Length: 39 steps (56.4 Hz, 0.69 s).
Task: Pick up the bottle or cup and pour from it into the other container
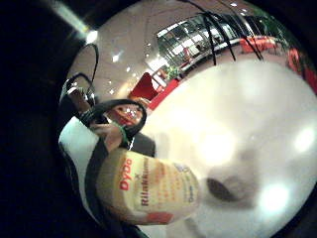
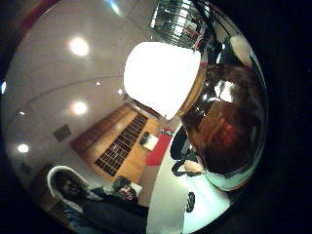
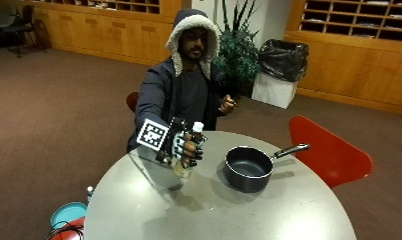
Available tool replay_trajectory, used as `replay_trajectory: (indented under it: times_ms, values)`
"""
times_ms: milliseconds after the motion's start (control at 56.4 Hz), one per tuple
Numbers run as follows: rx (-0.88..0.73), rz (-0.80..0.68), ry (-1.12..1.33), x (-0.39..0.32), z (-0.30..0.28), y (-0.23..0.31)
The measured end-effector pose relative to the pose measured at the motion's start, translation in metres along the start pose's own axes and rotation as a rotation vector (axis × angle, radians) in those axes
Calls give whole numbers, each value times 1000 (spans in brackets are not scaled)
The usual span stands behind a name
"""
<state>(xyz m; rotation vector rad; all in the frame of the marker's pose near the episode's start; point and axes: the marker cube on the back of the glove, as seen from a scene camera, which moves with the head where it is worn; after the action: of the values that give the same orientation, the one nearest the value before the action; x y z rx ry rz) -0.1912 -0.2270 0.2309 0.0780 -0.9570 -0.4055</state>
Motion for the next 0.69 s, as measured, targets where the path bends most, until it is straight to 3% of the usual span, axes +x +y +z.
replay_trajectory:
  times_ms: [142, 248, 691]
  values:
    - [15, 81, 263, -66, 16, -21]
    - [-218, -278, 428, -86, 21, -19]
    - [-500, -553, 960, -149, 102, -35]
